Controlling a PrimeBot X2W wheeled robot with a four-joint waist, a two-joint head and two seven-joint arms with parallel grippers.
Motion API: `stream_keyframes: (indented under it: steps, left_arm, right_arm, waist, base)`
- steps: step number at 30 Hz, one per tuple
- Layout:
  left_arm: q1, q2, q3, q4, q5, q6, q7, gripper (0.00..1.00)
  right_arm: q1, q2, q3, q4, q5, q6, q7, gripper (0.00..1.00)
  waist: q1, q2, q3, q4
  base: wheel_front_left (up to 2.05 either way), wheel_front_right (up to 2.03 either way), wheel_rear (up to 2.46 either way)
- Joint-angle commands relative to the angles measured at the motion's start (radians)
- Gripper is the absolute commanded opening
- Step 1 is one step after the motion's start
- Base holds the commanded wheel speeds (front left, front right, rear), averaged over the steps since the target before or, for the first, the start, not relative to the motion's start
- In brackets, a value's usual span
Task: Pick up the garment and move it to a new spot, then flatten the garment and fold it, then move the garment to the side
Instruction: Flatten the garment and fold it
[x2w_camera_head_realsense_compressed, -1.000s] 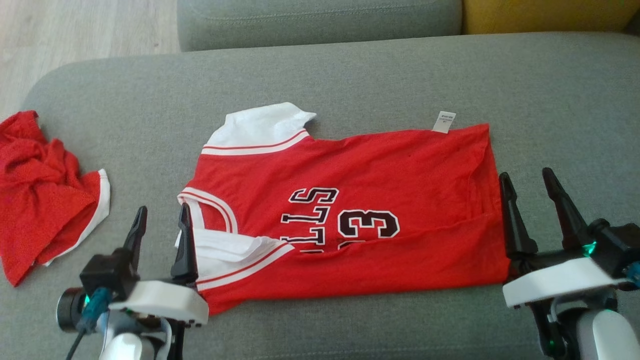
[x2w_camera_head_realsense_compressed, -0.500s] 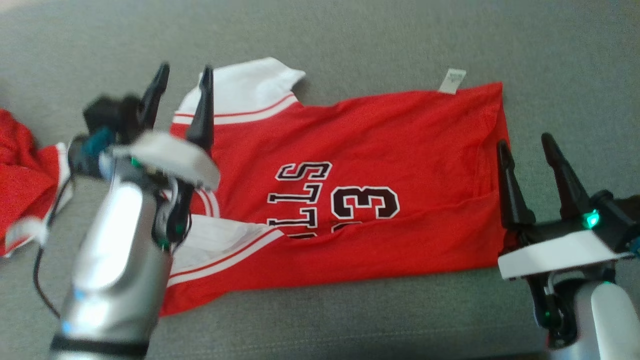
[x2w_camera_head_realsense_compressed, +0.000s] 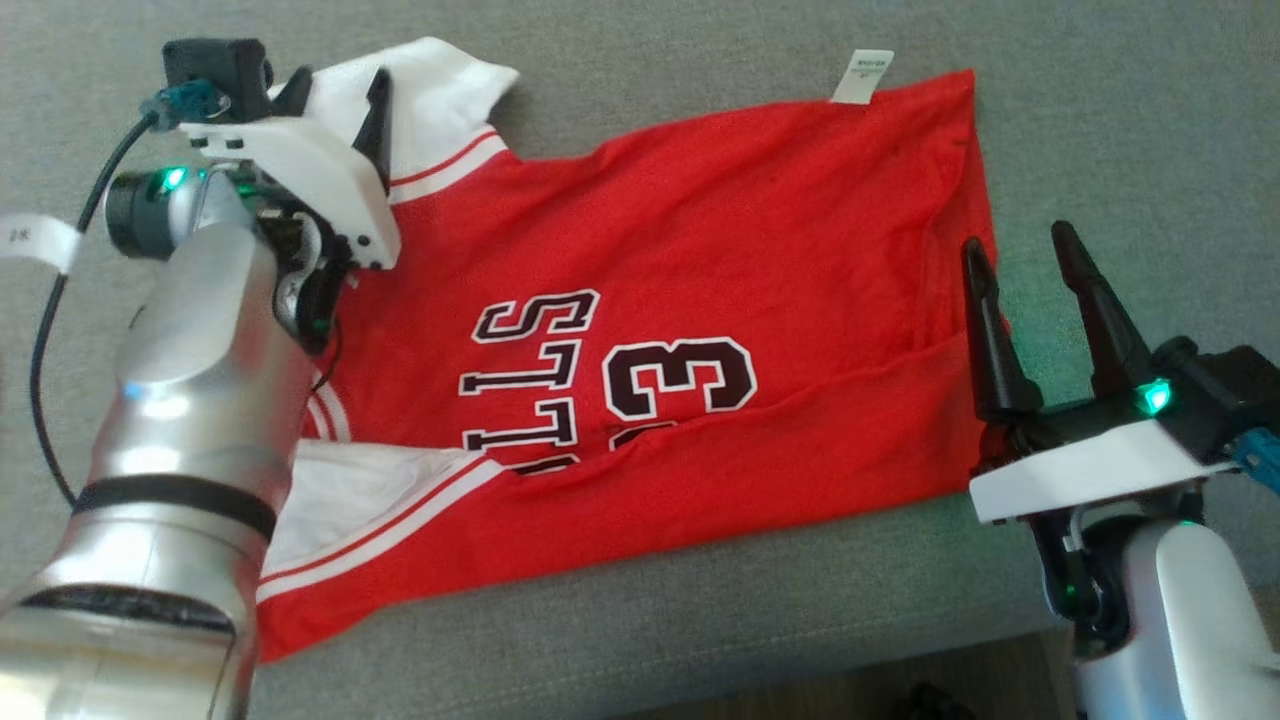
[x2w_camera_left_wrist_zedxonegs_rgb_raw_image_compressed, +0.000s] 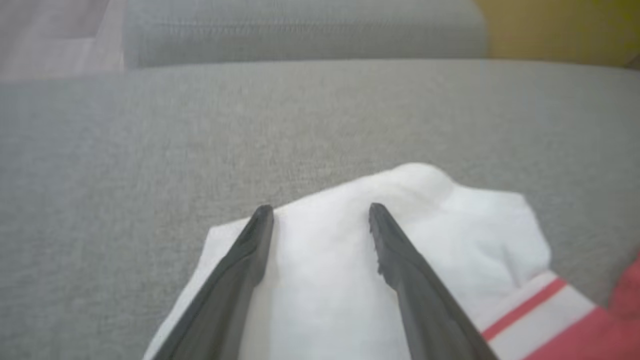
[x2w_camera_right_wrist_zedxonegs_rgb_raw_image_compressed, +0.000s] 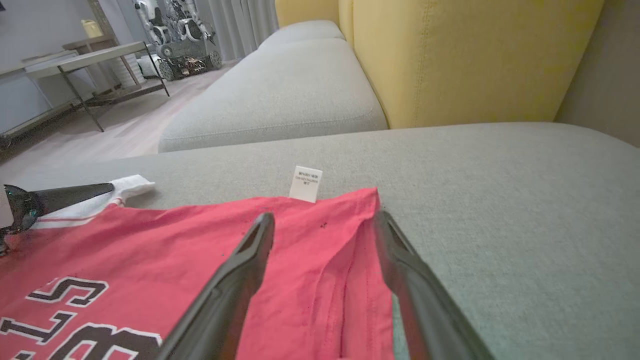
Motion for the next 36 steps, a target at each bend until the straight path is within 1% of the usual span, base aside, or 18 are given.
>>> stream_keyframes:
  steps: [1, 4, 5, 6, 7, 11, 16, 20, 25, 30, 33, 34, 35, 36]
  left_arm:
    - [-0.039, 0.03, 0.013, 0.008, -0.001, -0.002, 0.011, 1.0]
    - [-0.069, 0.024, 0.007, 0.095, -0.006, -0.007, 0.051, 1.0]
    - [-0.077, 0.022, 0.003, 0.115, -0.006, -0.01, 0.055, 0.69]
    - [-0.084, 0.02, 0.001, 0.13, -0.006, -0.014, 0.052, 0.26]
    - [-0.089, 0.019, -0.002, 0.14, -0.005, -0.016, 0.042, 0.0]
    - [-0.101, 0.007, -0.018, 0.175, 0.0, -0.025, -0.003, 0.0]
    - [-0.117, -0.01, -0.028, 0.192, 0.002, -0.023, -0.091, 0.0]
    - [-0.133, -0.026, -0.035, 0.199, -0.003, -0.027, -0.137, 0.0]
    - [-0.143, -0.045, -0.044, 0.197, -0.013, -0.036, -0.171, 0.0]
    - [-0.14, -0.056, -0.053, 0.193, -0.027, -0.045, -0.187, 0.0]
    - [-0.138, -0.059, -0.055, 0.185, -0.036, -0.049, -0.192, 0.0]
    - [-0.137, -0.06, -0.056, 0.181, -0.038, -0.05, -0.193, 0.0]
    - [-0.137, -0.06, -0.056, 0.181, -0.038, -0.05, -0.193, 0.0]
    - [-0.136, -0.06, -0.055, 0.176, -0.042, -0.05, -0.194, 0.0]
  right_arm:
    - [-0.02, -0.004, 0.023, -0.025, 0.005, -0.001, -0.009, 1.0]
    - [-0.024, -0.003, 0.014, -0.013, 0.009, -0.001, -0.009, 1.0]
    - [-0.027, -0.003, 0.01, -0.009, 0.01, -0.001, -0.01, 1.0]
    - [-0.03, -0.003, 0.006, -0.005, 0.011, -0.001, -0.009, 1.0]
    - [-0.035, -0.003, 0.001, 0.001, 0.013, -0.001, -0.008, 1.0]
    - [-0.076, -0.008, -0.027, 0.032, 0.018, -0.001, -0.001, 1.0]
    - [-0.186, -0.05, -0.062, 0.125, 0.037, -0.001, 0.02, 1.0]
    - [-0.307, -0.101, -0.073, 0.259, 0.059, -0.001, 0.048, 1.0]
    - [-0.433, -0.148, -0.043, 0.456, 0.094, -0.001, 0.114, 1.0]
    - [-0.521, -0.172, -0.007, 0.645, 0.129, -0.001, 0.192, 1.0]
    - [-0.564, -0.184, 0.018, 0.731, 0.152, -0.001, 0.228, 1.0]
    - [-0.575, -0.188, 0.026, 0.749, 0.16, -0.001, 0.234, 0.33]
    - [-0.575, -0.188, 0.026, 0.749, 0.16, -0.001, 0.234, 0.33]
    - [-0.586, -0.19, 0.031, 0.759, 0.169, -0.001, 0.23, 0.0]
  waist:
    - [-0.0002, 0.0, 0.012, -0.01]
    - [-0.0002, 0.0, 0.016, -0.01]
    - [-0.0002, 0.0, 0.017, -0.009]
    - [-0.0002, 0.0, 0.017, -0.008]
    - [-0.0002, 0.0, 0.017, -0.006]
    - [-0.0002, 0.0, 0.007, 0.007]
    - [-0.0002, 0.0, -0.001, 0.032]
    - [-0.0002, 0.0, -0.002, 0.062]
    - [-0.0002, 0.0, 0.0, 0.101]
    - [-0.0002, 0.0, -0.004, 0.122]
    - [-0.0002, 0.0, -0.005, 0.132]
    - [-0.0002, 0.0, -0.005, 0.136]
    - [-0.0002, 0.0, -0.005, 0.136]
    - [-0.0002, 0.0, -0.006, 0.138]
  base:
    - [0.0, 0.0, 0.0]
    - [0.0, 0.0, 0.0]
    - [0.0, 0.0, 0.0]
    - [0.0, 0.0, 0.0]
    - [0.0, 0.0, 0.0]
    - [0.0, 0.0, 0.0]
    - [0.0, 0.0, 0.0]
    - [0.0, 0.0, 0.0]
    - [0.0, 0.0, 0.0]
    - [0.0, 0.0, 0.0]
    - [0.0, 0.0, 0.0]
    - [0.0, 0.0, 0.0]
    - [0.0, 0.0, 0.0]
    - [0.0, 0.0, 0.0]
